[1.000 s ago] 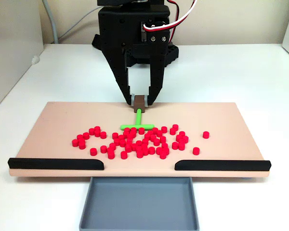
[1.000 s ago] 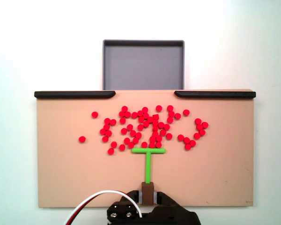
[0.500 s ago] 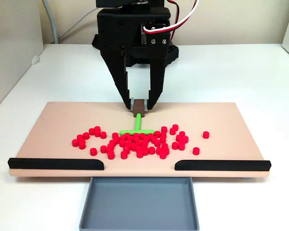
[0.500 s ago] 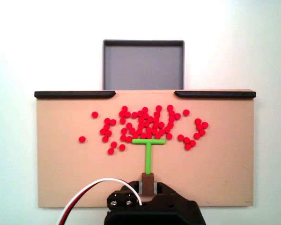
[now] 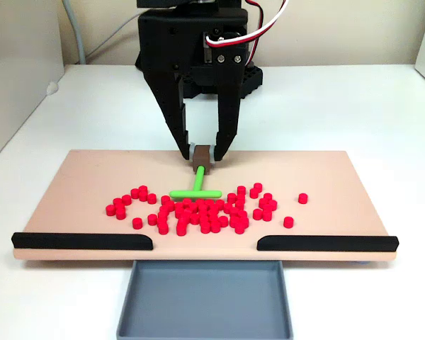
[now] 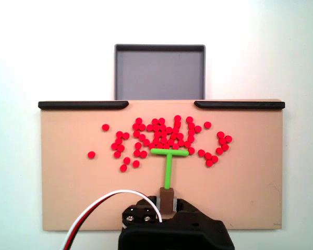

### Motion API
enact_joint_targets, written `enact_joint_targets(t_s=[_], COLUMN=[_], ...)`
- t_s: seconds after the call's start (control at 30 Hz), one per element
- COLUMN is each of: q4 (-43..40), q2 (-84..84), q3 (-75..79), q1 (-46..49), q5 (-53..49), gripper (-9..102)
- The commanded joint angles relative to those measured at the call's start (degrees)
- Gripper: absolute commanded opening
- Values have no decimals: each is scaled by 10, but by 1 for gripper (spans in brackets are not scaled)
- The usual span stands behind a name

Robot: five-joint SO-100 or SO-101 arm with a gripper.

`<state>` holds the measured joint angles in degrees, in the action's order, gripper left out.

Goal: Gather the bottom side granules

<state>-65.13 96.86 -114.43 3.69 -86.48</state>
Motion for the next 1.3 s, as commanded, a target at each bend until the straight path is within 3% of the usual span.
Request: enact_joint_targets(t_s=[0.0,0.33,0.6,1.27], q4=[-22,-138,-185,-185], q2=[30,97,142,149], q3=[27,67,69,61], q1=[-5,-14,-17,-25], q5=[0,0,-3,8], gripper=[0,0,0,0])
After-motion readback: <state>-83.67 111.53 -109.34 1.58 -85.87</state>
